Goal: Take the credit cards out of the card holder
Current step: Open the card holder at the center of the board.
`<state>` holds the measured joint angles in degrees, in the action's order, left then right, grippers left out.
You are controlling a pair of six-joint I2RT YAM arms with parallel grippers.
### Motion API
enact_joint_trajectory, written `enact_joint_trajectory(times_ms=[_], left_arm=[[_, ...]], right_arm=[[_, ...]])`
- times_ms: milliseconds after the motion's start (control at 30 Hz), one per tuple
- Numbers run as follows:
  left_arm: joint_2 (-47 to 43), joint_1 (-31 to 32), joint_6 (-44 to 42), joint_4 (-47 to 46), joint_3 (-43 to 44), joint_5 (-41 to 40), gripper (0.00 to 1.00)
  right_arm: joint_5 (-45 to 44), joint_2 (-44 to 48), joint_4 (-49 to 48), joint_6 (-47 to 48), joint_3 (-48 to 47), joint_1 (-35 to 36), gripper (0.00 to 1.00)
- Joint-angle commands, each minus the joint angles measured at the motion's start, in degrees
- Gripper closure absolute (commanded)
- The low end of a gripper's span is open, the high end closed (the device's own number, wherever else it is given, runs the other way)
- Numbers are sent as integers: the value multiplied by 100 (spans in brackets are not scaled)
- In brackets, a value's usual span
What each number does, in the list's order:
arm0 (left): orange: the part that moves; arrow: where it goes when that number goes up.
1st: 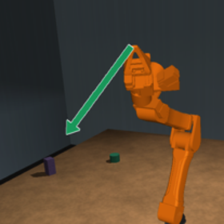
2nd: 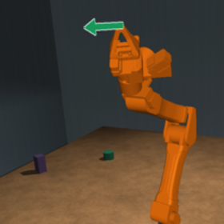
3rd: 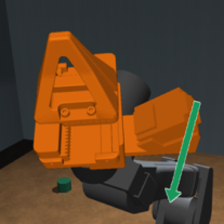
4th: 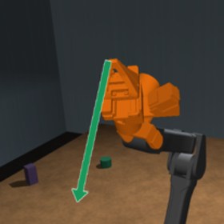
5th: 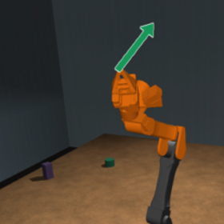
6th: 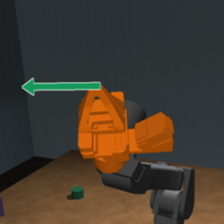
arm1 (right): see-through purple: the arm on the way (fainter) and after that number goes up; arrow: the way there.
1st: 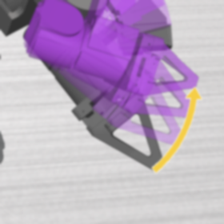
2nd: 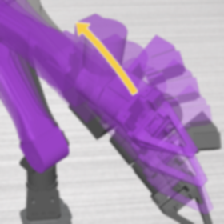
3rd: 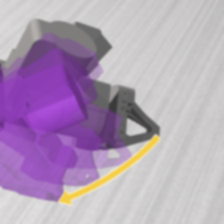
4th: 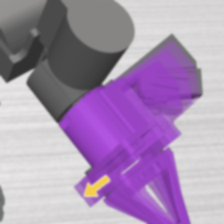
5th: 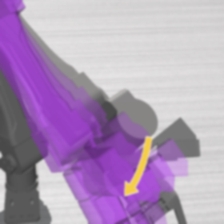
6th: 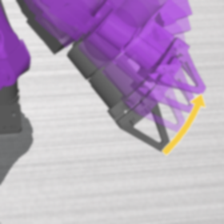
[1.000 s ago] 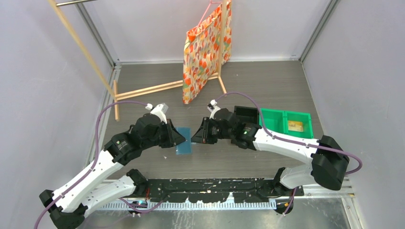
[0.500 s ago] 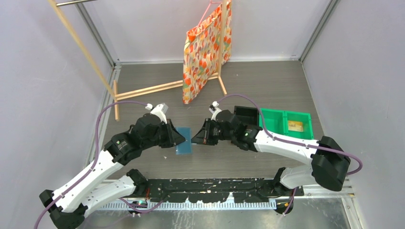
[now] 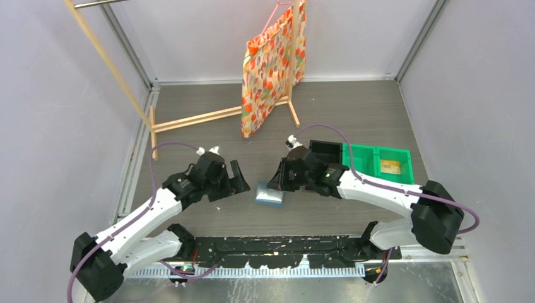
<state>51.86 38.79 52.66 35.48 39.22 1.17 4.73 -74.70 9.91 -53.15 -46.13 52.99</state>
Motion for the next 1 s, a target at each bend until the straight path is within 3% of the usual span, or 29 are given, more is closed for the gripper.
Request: enact_joint_trajectory(times_ms=[0, 200, 433, 567, 667, 967], left_arm=[[-22, -178, 145, -171, 110, -46, 10], [-90, -187, 64, -92, 78, -278, 18], [417, -176, 401, -859, -467, 407, 21], [861, -166, 533, -1273, -667, 640, 23], [1172, -125, 534, -1430, -667, 713, 23], [1850, -33, 606, -1939, -574, 819, 24]], right_arm=[[27, -210, 74, 304, -182, -61, 99], [370, -347, 18, 360, -291, -55, 99], [398, -383, 57, 372, -336, -200, 99], [755, -244, -124, 313, 39, -656, 99], [1455, -184, -922, -53, 524, -1223, 99], [812, -429, 554, 1071, 48, -1616, 99]])
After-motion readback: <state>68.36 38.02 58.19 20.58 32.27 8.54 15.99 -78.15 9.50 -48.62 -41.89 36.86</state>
